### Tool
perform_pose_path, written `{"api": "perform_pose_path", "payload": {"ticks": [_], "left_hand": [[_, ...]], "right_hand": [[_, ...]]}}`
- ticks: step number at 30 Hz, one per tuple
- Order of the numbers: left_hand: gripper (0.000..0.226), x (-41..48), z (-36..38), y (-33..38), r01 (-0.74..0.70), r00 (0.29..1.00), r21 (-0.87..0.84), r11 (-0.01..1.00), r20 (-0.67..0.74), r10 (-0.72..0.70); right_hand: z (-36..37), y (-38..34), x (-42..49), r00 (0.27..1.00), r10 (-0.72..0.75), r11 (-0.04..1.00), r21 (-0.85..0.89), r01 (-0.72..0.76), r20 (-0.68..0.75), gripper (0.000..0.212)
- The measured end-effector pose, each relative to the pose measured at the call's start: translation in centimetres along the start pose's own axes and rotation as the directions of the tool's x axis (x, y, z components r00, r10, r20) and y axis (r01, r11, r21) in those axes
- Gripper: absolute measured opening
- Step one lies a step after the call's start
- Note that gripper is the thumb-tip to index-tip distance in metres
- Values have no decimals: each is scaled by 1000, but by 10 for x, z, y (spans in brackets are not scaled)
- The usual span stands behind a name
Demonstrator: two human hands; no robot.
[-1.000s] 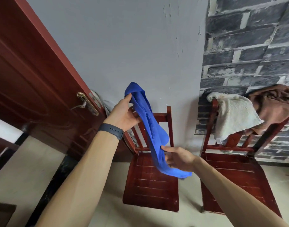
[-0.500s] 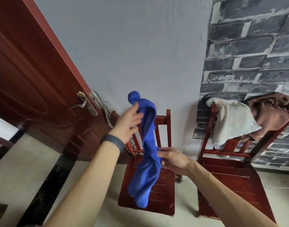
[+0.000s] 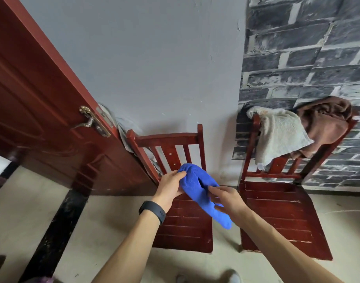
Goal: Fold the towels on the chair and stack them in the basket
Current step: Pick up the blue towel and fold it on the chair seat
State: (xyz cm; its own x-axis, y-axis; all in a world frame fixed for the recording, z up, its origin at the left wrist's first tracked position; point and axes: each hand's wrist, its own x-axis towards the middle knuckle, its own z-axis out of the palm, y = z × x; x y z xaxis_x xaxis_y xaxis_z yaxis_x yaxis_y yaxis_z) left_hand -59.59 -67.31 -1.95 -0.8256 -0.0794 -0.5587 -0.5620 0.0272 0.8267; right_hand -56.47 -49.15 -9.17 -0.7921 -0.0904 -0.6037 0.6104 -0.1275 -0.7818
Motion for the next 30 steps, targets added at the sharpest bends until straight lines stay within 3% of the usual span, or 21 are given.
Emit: {"api": "perform_pose_path", "payload": {"ticks": [2, 5, 11, 15, 19, 23, 26, 30], "left_hand": [[18, 1, 9, -3, 56, 997, -51, 997, 56, -53], [22, 1, 23, -7, 103, 986, -17, 995, 131, -99], [23, 12, 49, -1, 124, 985, -55, 991, 127, -116], [20, 19, 54, 7, 100, 990, -65, 993, 106, -93], [19, 19, 55, 11, 80, 987, -12, 997, 139, -78], [22, 19, 50, 12, -64, 987, 190, 980, 155, 35], [23, 26, 33, 12, -158, 987, 413, 897, 67, 144], [21, 34, 7, 9, -161, 985, 400, 902, 15, 170]], "right_hand": [[-7, 7, 1, 998, 57, 995, -81, -59, -22, 39], [-11, -2, -6, 998, 51, 998, -45, -52, -27, 50], [-19, -36, -17, 998, 9, 1000, 3, -9, 57, 45], [-29, -42, -13, 987, -96, 987, 140, 77, 132, 26], [-34, -45, -2, 982, -163, 960, 247, 136, 94, 55], [-37, -53, -1, 991, -132, 961, 245, 127, 3, 36], [-51, -57, 5, 986, -118, 947, 286, 147, -115, 38], [-63, -66, 9, 959, -207, 961, 145, 236, -191, 46]]}}
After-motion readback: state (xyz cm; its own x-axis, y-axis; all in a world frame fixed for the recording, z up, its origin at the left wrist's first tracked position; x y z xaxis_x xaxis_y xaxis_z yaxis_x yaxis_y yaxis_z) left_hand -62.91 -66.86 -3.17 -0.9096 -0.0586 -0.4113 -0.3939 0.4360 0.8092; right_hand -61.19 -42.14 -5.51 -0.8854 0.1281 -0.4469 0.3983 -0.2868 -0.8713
